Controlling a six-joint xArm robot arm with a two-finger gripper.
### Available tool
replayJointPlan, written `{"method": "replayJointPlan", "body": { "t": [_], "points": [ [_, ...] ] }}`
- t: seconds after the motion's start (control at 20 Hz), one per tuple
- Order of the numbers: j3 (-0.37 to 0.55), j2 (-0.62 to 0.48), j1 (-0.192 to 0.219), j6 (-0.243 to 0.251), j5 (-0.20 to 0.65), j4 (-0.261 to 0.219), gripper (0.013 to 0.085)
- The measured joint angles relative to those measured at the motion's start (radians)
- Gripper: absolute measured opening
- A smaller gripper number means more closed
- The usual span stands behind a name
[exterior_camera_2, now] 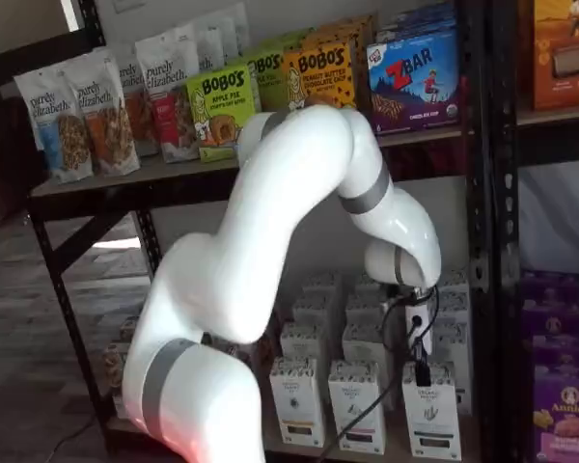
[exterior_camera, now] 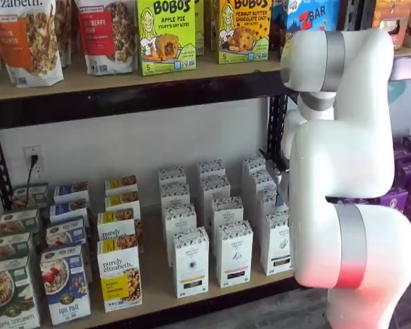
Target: Pick up the white box with a green strip in the middle, on the bottom shelf, the sixth box from the left
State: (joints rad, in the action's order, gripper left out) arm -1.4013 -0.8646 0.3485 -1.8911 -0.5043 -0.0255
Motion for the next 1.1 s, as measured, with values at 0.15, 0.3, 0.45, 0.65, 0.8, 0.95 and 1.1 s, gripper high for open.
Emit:
{"method": "replayJointPlan", "body": {
  "t": [0.15,0.3,0.45,0.65,0.8,0.95,1.1],
  "points": [
    [-0.034,-0.031,-0.001,0.011,0.001,-0.011,0.085],
    [-0.067,-0.062,-0.002,0.019,0.008,-0.02,0.085],
    [-0.096,-0.09,-0.003,0.034,0.016,-0.036,0.085],
    [-0.136,-0.125,-0.006,0.061,0.012,-0.065,0.085],
    [-0.167,-0.158,-0.011,0.089,0.017,-0.091,0.085],
    [-0.202,-0.189,-0.016,0.109,0.012,-0.108,0.085],
    [-0.232,-0.216,-0.021,0.132,0.006,-0.131,0.085]
  ]
}}
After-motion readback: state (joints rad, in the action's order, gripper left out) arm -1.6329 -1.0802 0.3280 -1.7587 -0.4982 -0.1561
